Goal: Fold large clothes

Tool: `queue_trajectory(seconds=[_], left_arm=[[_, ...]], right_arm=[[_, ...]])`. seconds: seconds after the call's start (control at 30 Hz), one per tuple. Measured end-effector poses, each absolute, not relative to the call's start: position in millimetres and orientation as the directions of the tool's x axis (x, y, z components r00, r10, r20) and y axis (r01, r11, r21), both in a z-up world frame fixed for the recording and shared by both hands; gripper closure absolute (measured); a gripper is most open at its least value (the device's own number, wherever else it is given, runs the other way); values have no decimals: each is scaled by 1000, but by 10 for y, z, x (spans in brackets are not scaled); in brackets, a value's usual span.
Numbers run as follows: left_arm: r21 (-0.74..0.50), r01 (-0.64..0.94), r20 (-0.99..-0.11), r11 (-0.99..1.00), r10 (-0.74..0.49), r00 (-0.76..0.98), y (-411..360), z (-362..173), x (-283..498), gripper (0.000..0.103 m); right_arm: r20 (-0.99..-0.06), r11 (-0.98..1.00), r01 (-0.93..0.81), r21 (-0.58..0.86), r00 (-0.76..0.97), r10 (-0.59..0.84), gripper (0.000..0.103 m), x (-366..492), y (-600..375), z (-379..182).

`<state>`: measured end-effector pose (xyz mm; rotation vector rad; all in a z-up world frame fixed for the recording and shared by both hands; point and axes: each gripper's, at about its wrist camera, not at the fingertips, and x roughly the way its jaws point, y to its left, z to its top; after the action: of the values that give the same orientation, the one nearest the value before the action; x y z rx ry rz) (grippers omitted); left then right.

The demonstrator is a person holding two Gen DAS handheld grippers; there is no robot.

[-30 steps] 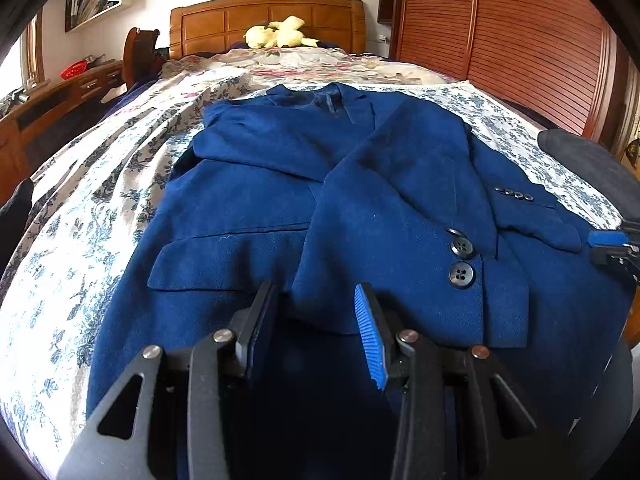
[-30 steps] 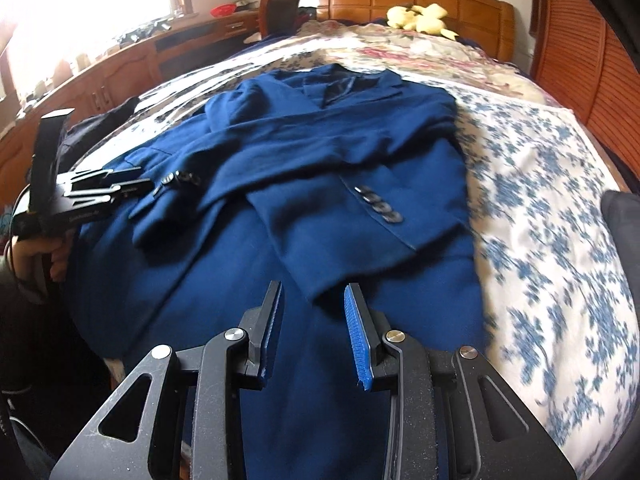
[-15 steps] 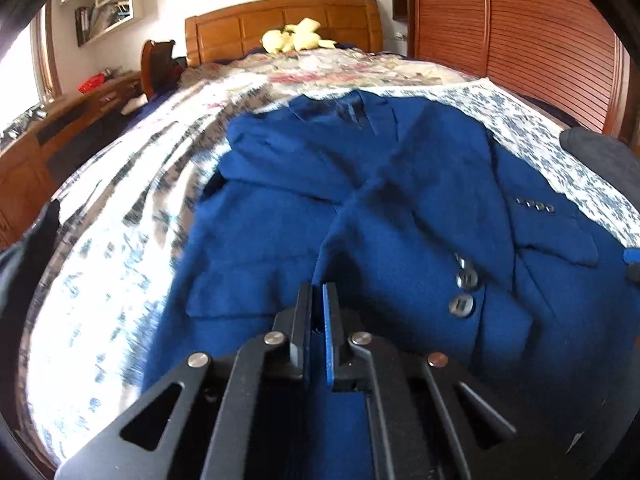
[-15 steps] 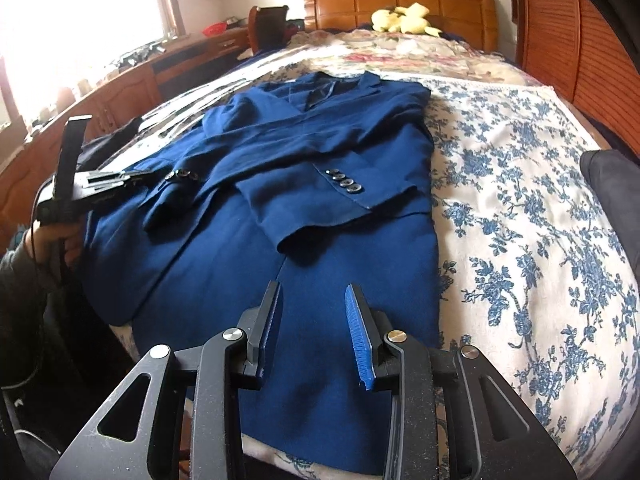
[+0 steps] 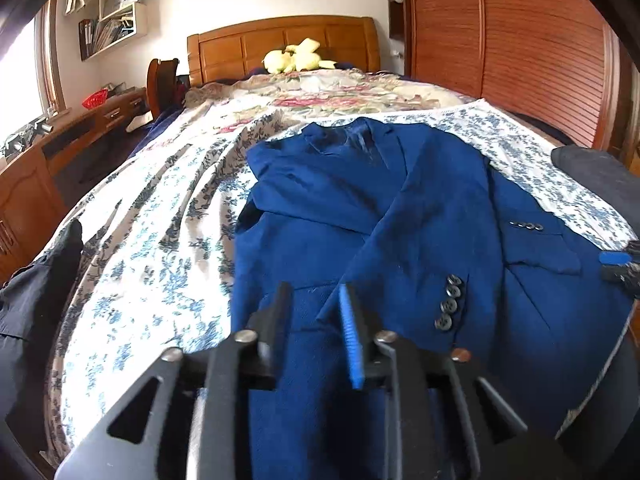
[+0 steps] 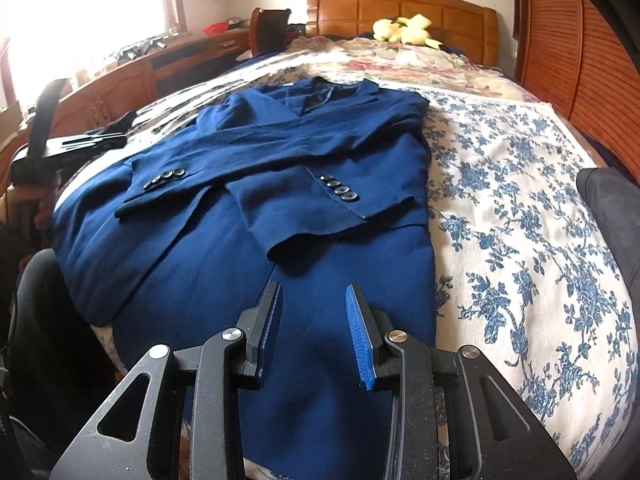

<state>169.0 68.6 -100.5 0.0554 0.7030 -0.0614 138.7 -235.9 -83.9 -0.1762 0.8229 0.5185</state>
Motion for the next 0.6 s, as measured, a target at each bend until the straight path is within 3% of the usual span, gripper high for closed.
queue_trajectory(seconds=[0.2, 0.27, 0.6], left_arm=[[32, 100, -649, 994, -55, 759, 840, -996, 1373, 53], [29, 103, -656, 994, -58, 752, 869, -1035, 1287, 52], [12, 43, -714, 999, -22, 699, 1075, -1380, 1019, 52]], right_arm=[[-736, 890, -454, 50, 585, 340, 61, 1403, -2463, -855], [-740, 899, -435, 50, 589, 326, 53, 1418, -2506, -869], [-788, 931, -364, 30, 564, 245, 44, 1440, -2686, -986]])
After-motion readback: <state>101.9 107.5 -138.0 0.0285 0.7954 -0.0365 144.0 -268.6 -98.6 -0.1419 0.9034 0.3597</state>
